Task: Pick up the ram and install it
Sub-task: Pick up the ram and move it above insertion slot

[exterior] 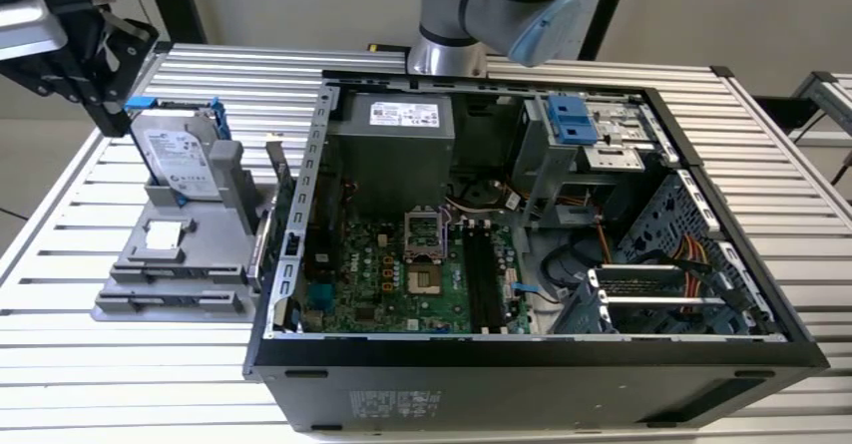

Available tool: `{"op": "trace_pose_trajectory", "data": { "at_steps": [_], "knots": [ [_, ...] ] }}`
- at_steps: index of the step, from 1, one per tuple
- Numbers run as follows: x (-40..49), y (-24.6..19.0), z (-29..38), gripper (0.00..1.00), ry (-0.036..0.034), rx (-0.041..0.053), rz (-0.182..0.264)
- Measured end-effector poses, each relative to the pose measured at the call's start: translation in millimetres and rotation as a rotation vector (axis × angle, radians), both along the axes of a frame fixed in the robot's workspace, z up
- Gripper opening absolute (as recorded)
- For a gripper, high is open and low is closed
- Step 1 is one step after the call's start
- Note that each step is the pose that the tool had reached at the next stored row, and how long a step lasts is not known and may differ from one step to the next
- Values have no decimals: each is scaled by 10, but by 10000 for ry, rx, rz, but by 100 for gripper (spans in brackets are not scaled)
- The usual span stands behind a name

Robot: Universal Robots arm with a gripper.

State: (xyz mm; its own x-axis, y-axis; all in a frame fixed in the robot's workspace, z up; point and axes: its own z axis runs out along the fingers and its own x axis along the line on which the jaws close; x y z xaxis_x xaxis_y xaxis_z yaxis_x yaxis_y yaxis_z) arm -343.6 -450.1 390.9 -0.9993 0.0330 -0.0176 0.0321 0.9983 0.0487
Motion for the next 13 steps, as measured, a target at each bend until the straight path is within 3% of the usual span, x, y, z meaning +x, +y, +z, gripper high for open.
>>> {"op": "trace_pose_trajectory", "data": {
  "at_steps": [13],
  "knots": [
    [-2, -130, -5, 0, 3, 0, -4]
  ]
}}
